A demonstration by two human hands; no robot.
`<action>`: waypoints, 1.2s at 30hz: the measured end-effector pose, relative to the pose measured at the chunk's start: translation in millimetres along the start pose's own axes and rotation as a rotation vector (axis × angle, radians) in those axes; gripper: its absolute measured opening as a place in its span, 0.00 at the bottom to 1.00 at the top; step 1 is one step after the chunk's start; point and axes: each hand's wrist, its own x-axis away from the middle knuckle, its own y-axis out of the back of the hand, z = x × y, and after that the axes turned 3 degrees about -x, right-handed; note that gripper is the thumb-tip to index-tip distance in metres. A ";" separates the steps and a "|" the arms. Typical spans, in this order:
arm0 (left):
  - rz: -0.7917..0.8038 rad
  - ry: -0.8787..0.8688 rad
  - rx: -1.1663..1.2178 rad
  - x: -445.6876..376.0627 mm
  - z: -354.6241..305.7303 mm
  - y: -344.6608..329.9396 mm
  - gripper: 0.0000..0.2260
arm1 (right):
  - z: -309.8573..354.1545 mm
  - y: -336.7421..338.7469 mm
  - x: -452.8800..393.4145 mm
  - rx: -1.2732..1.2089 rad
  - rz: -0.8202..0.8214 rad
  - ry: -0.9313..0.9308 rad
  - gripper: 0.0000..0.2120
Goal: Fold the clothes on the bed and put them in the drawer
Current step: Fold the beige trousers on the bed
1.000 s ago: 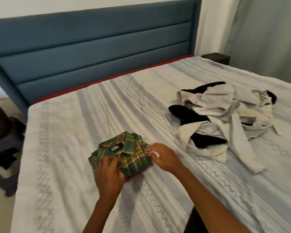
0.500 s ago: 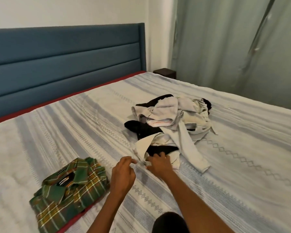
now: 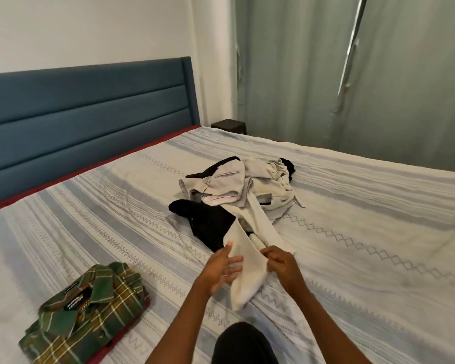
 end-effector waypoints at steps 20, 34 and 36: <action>0.235 -0.302 -0.550 67.4 41.3 -178.9 0.04 | 16.1 135.9 78.9 0.105 -0.225 -0.484 0.13; -0.082 -0.235 -0.219 72.6 29.5 -180.9 0.08 | 52.7 163.7 98.5 -0.273 -0.452 -0.419 0.06; -0.002 -0.215 -0.080 65.5 8.9 -189.0 0.13 | 61.6 169.4 119.0 -0.486 -0.415 -0.364 0.10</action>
